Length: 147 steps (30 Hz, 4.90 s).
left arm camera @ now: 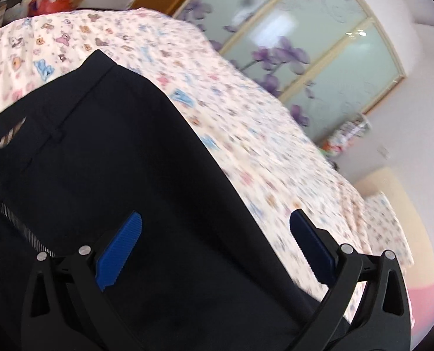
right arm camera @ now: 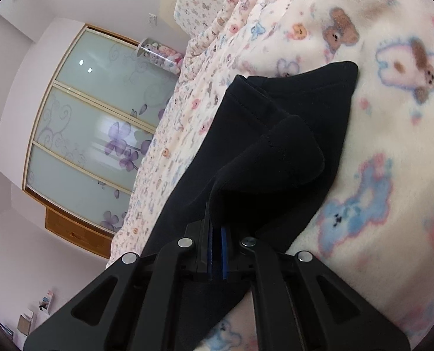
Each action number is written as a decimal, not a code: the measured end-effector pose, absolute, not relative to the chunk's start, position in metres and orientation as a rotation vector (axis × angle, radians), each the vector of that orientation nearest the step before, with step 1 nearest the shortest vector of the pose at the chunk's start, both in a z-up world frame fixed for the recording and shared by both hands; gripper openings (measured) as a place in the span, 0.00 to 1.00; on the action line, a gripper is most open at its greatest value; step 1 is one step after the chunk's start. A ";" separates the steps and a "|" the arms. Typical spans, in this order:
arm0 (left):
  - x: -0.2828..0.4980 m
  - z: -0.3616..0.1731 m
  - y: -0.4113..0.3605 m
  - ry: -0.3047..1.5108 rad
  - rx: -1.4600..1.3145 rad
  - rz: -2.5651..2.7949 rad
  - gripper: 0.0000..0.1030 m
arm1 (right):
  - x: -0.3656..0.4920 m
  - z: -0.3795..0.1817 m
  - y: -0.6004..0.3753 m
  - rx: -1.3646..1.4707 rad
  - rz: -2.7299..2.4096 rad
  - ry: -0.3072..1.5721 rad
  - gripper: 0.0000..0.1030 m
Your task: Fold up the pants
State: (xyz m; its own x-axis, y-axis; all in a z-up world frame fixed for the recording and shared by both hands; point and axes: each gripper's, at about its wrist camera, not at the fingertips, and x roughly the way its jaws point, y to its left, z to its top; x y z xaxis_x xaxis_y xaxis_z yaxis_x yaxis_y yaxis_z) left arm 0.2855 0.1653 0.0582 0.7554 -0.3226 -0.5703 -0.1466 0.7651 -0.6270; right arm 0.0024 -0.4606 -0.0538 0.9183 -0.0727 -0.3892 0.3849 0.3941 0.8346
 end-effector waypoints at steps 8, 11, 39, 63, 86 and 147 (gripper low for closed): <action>0.363 0.052 0.177 0.806 -0.730 0.067 0.90 | 0.008 -0.053 -0.463 1.080 -0.295 0.338 0.04; 0.386 0.049 0.168 0.874 -0.614 0.142 0.66 | 0.008 -0.054 -0.464 1.079 -0.289 0.338 0.04; 0.159 0.086 0.181 0.675 -0.481 0.070 0.07 | 0.017 -0.004 -0.498 1.105 -0.230 0.276 0.04; 0.012 0.011 0.210 0.555 -0.576 0.193 0.47 | -0.019 -0.022 -0.508 1.112 -0.308 0.305 0.04; 0.026 0.008 0.268 0.618 -0.782 0.228 0.08 | -0.026 -0.030 -0.508 1.116 -0.313 0.312 0.04; 0.049 -0.001 0.150 0.575 -0.421 0.141 0.98 | -0.012 -0.031 -0.552 1.136 -0.482 0.588 0.17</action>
